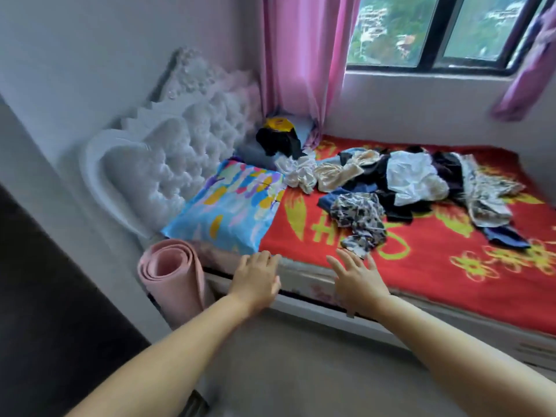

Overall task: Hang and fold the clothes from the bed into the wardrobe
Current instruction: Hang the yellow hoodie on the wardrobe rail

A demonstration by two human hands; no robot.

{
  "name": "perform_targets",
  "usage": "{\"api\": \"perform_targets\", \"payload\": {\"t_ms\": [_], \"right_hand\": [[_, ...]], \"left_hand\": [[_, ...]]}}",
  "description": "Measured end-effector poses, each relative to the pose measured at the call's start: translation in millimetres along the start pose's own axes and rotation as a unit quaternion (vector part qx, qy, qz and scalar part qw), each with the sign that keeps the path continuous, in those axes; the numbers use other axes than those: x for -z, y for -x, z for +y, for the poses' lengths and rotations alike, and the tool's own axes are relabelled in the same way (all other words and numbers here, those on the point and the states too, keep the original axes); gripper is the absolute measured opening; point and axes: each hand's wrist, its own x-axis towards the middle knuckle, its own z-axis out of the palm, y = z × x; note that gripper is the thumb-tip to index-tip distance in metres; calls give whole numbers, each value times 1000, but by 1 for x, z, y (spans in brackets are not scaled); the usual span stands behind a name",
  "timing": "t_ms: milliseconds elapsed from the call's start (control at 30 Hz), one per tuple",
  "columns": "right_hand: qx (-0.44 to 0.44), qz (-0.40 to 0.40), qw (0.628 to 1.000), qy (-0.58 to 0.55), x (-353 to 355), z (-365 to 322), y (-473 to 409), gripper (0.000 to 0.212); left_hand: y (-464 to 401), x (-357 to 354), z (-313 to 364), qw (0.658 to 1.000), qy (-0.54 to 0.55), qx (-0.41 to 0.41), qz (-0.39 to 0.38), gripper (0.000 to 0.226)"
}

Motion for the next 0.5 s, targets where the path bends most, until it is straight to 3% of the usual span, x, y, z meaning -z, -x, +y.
{"api": "perform_targets", "payload": {"t_ms": [300,500], "right_hand": [[-151,-66,985,-53,-48,117,-60,57],[-257,-100,956,-98,-69,181,-123,54]], "left_hand": [[-153,-68,14,997,41,-31,-65,58],[-282,-99,14,991,68,-69,-93,54]]}}
